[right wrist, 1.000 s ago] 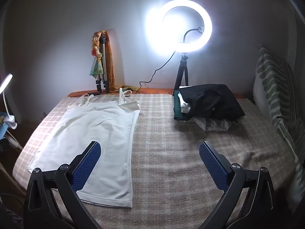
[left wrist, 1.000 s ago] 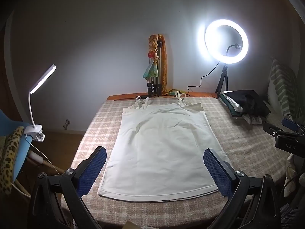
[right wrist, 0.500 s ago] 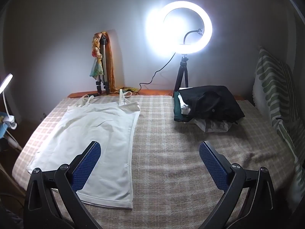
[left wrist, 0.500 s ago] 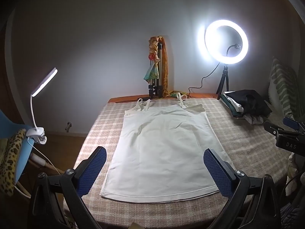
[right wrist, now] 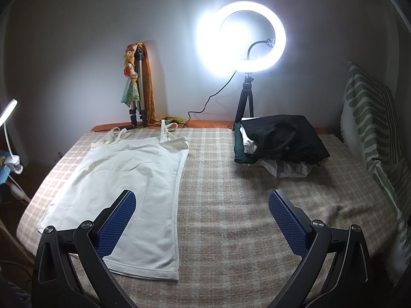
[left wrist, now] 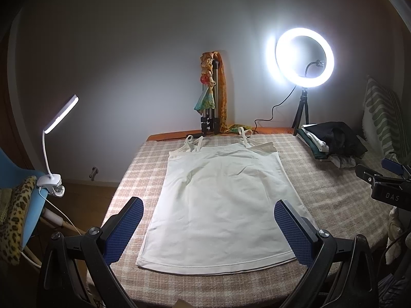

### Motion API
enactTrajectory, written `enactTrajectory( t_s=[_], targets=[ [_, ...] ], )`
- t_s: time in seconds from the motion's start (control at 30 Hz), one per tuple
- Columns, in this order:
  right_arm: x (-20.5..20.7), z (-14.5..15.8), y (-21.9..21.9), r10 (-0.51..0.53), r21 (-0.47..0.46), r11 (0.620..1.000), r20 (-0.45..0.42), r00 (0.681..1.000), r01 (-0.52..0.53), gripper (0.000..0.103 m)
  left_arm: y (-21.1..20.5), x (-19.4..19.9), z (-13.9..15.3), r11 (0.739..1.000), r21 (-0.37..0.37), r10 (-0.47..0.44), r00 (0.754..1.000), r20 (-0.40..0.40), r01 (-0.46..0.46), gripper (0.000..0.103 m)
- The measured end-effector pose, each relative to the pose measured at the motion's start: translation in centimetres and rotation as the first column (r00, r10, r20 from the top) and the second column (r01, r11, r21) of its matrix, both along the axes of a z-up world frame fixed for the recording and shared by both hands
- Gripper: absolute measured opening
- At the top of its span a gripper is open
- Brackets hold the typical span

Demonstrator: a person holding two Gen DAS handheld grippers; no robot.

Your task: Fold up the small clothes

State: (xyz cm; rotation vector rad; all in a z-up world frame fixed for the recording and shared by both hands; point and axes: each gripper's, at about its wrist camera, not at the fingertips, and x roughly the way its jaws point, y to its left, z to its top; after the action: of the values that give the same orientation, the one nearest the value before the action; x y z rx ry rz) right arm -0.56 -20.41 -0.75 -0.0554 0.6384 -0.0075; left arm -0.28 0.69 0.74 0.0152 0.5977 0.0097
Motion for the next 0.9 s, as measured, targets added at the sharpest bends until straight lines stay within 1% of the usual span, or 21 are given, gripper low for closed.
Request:
enactTrajectory(
  t_s=[0.9],
  targets=[
    [-0.03, 0.07, -0.1, -0.003, 0.0, 1.0, 0.001, 1.0, 0.003, 0.103, -0.24, -0.02, -0.22, 1.0, 0.006, -0.002, 1.0, 0.009, 0.002, 0.103]
  ],
)
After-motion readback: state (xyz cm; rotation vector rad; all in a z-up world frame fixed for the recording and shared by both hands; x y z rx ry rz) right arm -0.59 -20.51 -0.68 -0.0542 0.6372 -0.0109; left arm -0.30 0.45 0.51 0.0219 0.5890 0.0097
